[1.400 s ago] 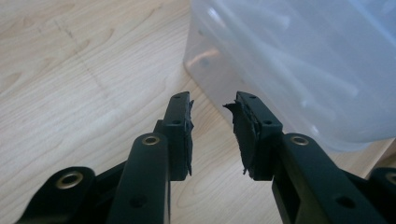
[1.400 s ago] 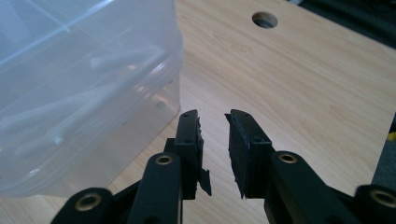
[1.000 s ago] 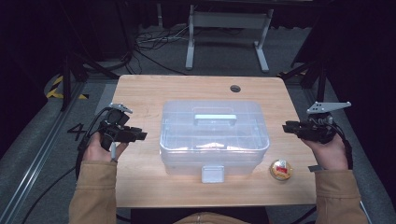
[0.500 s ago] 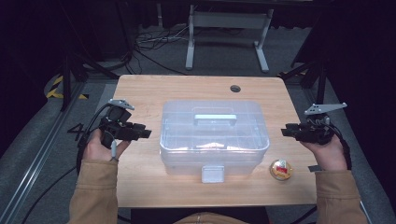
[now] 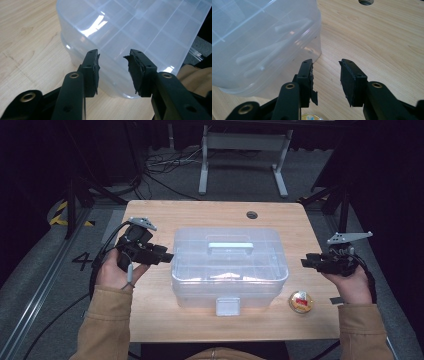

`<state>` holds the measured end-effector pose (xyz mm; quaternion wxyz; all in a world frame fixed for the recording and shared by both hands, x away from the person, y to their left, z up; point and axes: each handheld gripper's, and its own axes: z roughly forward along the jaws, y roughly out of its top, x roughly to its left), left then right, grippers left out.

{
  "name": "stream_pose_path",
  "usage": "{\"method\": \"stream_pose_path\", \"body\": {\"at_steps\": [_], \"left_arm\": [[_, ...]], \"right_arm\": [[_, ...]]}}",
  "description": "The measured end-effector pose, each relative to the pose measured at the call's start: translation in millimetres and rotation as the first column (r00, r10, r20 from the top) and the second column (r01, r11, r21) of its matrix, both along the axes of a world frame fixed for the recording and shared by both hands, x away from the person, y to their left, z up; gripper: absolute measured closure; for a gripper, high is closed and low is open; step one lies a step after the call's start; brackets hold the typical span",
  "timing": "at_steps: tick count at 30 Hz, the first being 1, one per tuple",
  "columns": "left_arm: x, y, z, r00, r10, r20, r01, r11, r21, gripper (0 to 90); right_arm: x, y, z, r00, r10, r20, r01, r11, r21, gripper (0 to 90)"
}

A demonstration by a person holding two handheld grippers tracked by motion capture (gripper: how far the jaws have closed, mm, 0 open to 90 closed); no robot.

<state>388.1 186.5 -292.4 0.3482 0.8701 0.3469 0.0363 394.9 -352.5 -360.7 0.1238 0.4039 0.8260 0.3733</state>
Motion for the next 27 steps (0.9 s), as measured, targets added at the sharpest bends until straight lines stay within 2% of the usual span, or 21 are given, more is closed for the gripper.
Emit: {"method": "stream_pose_path", "body": {"at_steps": [13,19,23,27], "left_arm": [[10.4,-31.8,9.5,0.9974,-0.071,0.004,0.071,0.9974,0.014,58.2],[14.3,-42.8,9.9,0.9957,-0.093,0.0,0.093,0.9955,0.018,57.5],[18.0,-51.0,10.6,0.9947,-0.102,-0.002,0.102,0.9947,-0.001,57.0],[21.6,-63.7,10.1,0.9922,-0.125,-0.008,0.125,0.9921,0.011,56.5]], "right_arm": [[-2.0,-1.0,-1.4,1.0,0.004,-0.006,-0.004,1.0,0.008,60.5],[-1.8,-1.2,-2.3,1.0,0.003,-0.006,-0.003,1.0,0.01,58.9],[-1.5,-0.2,-3.2,1.0,0.003,-0.005,-0.003,1.0,0.008,57.9],[-0.9,1.1,-4.0,0.9999,0.01,-0.01,-0.01,1.0,0.007,57.8]]}}
